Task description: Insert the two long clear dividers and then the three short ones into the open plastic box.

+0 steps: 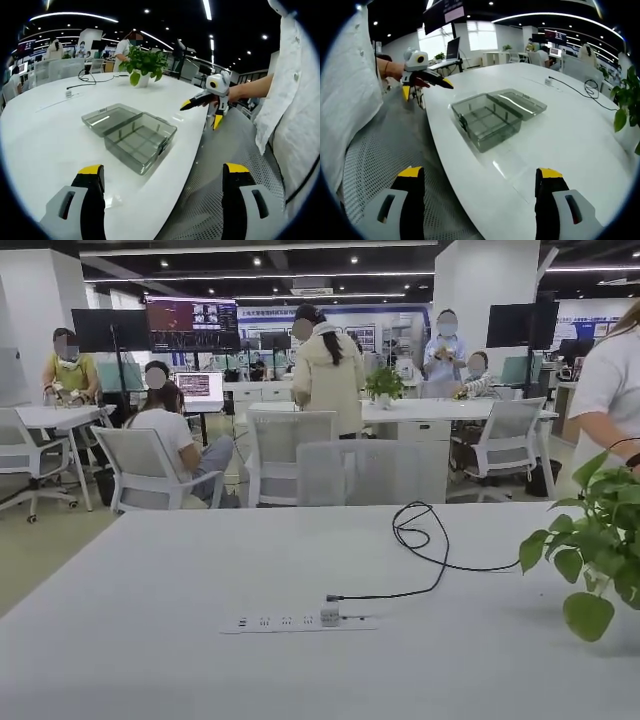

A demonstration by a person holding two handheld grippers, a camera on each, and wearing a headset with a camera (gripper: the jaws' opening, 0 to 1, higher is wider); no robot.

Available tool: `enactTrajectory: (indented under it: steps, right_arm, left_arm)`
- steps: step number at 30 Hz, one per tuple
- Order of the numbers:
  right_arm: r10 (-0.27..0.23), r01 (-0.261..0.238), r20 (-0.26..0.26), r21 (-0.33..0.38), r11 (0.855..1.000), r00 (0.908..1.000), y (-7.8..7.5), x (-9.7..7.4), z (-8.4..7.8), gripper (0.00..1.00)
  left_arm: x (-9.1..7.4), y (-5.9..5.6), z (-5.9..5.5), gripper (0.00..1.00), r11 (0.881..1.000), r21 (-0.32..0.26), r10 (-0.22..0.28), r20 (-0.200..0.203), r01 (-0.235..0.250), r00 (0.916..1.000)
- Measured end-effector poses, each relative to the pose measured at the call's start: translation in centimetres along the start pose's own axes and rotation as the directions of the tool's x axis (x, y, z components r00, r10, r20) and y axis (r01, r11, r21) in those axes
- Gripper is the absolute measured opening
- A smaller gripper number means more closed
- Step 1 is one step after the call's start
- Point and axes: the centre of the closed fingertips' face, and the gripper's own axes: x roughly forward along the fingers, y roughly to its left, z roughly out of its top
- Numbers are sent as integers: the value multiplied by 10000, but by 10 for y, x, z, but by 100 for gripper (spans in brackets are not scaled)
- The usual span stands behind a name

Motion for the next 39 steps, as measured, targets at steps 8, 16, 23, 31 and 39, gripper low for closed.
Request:
enactTrajectory:
  steps: [8,16,23,31,39]
  right_arm:
    - [5,-6,60,42,10000,10000,0,1,1,92]
    - [-66,65,153,110,9999,9999,0,0,1,92]
    - [-112,108,180,186,9998,9998,1,0,0,92]
    - [-167,161,244,263,9995,9996,0,-1,0,91]
    - [-173,163,277,370,9992,9995,1,0,-1,91]
  left_arm:
    - [-8,14,4,100,9993,-91,363,97,-362,9993]
    - [-17,33,7,100,9964,-164,838,128,-836,9964]
    - [-26,50,10,100,9916,-336,1250,118,-1245,9921]
    - [-35,80,7,97,9768,-682,2024,-154,-2030,9792]
    - [-40,105,-1,86,9572,-1284,2512,-758,-2593,9649]
